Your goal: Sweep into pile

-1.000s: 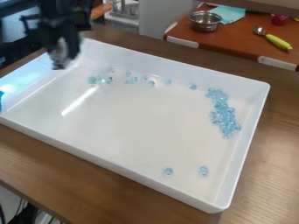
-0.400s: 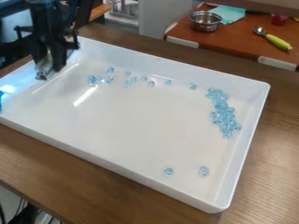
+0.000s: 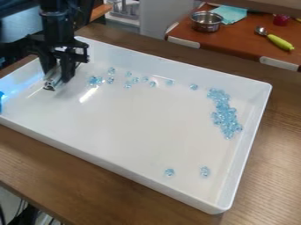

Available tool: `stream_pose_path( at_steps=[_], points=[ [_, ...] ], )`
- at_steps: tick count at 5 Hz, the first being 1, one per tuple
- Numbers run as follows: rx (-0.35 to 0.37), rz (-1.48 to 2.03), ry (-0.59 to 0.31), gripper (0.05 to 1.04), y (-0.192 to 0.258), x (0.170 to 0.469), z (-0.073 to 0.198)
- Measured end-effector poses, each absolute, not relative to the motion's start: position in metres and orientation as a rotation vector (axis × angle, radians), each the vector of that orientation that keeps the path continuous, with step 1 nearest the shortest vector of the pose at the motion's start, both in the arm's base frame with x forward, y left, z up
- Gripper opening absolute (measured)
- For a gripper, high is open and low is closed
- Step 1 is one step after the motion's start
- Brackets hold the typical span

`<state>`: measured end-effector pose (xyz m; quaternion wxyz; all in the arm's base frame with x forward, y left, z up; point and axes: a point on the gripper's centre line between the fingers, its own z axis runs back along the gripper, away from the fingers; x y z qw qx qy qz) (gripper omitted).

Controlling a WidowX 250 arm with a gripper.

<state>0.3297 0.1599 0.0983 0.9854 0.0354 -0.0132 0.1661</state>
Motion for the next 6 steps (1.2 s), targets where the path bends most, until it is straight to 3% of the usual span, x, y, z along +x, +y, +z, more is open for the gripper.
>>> stream_pose_path(
  at_steps=[1,3,6],
  points=[
    [0.092,0.327,0.010,0.380,0.152,0.334,0.083],
    [0.139,0.293,0.019,0.380,0.137,0.344,0.078],
    [0.110,0.232,0.066,0.380,0.067,0.354,0.077]
  ],
)
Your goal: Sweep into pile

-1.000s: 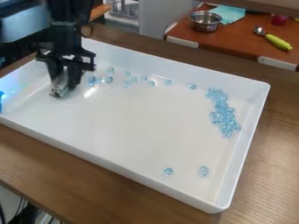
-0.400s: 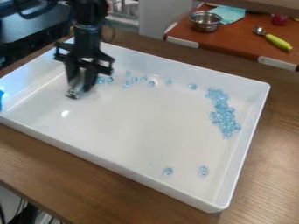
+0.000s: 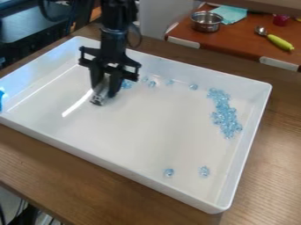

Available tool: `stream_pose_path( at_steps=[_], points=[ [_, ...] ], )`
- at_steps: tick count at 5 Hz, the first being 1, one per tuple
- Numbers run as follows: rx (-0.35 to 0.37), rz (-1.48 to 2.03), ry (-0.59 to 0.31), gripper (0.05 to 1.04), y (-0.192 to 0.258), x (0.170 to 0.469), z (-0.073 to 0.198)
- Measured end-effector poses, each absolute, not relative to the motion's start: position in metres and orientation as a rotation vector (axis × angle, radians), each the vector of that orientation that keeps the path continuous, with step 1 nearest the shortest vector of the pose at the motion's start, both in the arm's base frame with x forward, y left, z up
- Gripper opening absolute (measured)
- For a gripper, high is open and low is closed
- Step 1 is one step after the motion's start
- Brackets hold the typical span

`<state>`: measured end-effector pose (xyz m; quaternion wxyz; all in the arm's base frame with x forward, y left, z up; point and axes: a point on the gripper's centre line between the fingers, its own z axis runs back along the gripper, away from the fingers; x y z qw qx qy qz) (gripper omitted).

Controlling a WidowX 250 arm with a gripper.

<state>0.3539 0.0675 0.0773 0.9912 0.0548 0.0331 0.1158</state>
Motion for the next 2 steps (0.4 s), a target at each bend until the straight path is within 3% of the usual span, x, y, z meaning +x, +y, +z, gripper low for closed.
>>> stream_pose_path(
  at_steps=[2],
  points=[
    [0.091,0.190,0.078,0.380,0.019,0.359,0.077]
  ],
)
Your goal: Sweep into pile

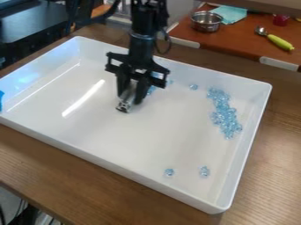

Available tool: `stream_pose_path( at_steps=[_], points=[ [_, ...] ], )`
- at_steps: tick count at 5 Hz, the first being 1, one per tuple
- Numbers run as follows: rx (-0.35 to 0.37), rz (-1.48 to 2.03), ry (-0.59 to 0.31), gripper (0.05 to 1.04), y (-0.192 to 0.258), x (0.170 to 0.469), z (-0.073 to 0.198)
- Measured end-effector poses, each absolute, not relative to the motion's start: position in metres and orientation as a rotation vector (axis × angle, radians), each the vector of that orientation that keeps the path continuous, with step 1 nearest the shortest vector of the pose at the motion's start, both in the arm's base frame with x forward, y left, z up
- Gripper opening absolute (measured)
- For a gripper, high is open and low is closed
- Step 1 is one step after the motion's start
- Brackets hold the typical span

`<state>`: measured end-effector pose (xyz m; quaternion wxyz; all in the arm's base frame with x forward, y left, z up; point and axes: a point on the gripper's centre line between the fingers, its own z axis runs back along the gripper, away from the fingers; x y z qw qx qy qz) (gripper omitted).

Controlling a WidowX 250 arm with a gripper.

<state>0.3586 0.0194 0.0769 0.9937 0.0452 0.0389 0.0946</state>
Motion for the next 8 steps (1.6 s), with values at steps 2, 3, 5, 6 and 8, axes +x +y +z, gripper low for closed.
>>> stream_pose_path(
  at_steps=[2,3,5,6,8],
  points=[
    [0.071,0.137,0.077,0.380,-0.024,0.358,0.076],
    [0.053,0.146,0.089,0.380,-0.041,0.360,0.075],
    [0.020,0.159,0.106,0.380,-0.079,0.368,0.074],
    [-0.001,0.162,0.129,0.380,-0.094,0.370,0.075],
    [-0.042,0.133,0.145,0.380,-0.120,0.369,0.077]
  ],
)
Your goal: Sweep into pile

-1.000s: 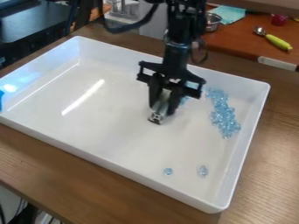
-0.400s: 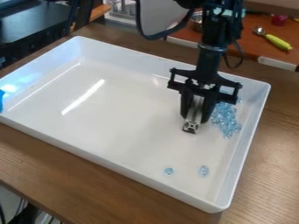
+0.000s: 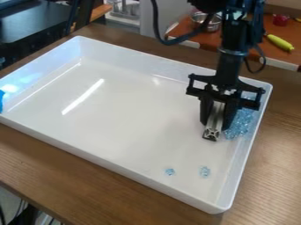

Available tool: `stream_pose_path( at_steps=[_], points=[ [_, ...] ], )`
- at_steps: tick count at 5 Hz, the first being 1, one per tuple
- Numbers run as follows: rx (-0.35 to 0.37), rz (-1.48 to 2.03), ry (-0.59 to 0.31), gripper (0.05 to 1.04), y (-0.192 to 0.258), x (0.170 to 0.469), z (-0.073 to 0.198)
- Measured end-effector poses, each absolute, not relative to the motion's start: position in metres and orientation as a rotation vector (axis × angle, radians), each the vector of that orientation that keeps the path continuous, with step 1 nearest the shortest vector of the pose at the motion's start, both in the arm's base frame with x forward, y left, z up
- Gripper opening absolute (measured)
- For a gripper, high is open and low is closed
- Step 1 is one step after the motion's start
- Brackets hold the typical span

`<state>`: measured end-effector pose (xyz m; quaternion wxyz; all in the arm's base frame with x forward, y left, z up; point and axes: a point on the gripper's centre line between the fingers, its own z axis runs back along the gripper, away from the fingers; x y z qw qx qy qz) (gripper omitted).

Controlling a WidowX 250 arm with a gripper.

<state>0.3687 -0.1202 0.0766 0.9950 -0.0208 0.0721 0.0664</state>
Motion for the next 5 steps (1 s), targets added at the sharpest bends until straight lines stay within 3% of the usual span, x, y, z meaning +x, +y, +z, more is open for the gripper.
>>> stream_pose_path(
  at_steps=[2,3,4,5],
  points=[
    [-0.055,0.132,0.154,0.380,-0.109,0.362,0.085],
    [-0.071,0.184,0.159,0.380,-0.082,0.358,0.114],
    [-0.120,0.225,0.092,0.380,-0.063,0.348,0.147],
    [-0.080,0.352,0.094,0.380,-0.057,0.323,0.148]
  ],
)
